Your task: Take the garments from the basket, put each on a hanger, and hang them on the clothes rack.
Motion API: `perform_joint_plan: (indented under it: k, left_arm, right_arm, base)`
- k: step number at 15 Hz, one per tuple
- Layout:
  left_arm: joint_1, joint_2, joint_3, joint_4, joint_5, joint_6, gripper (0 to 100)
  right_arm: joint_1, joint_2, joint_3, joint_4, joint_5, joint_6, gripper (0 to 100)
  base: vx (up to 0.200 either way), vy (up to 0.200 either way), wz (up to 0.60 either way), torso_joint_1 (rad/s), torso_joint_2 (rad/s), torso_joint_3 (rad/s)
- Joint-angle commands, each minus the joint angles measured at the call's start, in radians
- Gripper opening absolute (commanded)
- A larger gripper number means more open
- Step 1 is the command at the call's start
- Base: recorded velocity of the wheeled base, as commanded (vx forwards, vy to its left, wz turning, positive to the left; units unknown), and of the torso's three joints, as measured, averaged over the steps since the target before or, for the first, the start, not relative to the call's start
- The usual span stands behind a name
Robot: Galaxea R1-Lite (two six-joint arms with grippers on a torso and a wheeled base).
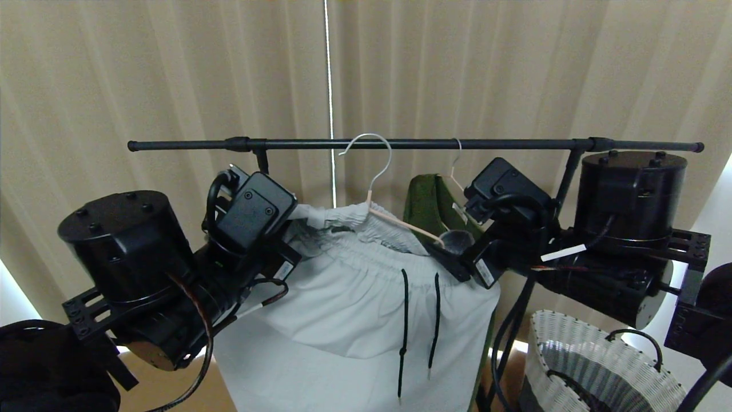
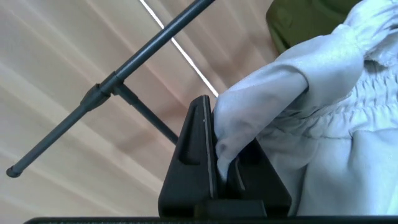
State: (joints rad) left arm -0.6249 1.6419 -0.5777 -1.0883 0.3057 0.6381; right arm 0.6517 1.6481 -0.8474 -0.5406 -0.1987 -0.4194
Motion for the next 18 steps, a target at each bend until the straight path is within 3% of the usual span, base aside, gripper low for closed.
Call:
perform_joint_plan:
  k: [1, 8, 9, 18]
  left_arm:
    - [-0.018, -0.01, 0.002, -0.001, 0.001, -0.001, 0]
    - [-0.032, -0.011, 0.007, -0.001, 0.001, -0.014, 0]
    - [-0.032, -0.011, 0.01, -0.001, 0.001, -0.014, 0]
    - [-0.032, -0.011, 0.015, -0.001, 0.004, -0.015, 0]
  right_arm:
    - [-0.004, 0.033, -0.001, -0.016, -0.002, 0.001, 100]
    - [-0.001, 0.048, 0.005, -0.048, -0.001, 0.001, 100]
    - [0.0, 0.048, 0.005, -0.048, -0.001, 0.001, 0]
    - [0.002, 0.045, 0.008, -0.048, -0.001, 0.001, 0]
  base:
    - [0.0, 0.0, 0.0, 0.0, 0.0, 0.0]
    - [0.0, 0.0, 0.0, 0.0, 0.0, 0.0]
    - [0.0, 0.0, 0.0, 0.0, 0.0, 0.0]
    - [0.0, 0.0, 0.0, 0.0, 0.0, 0.0]
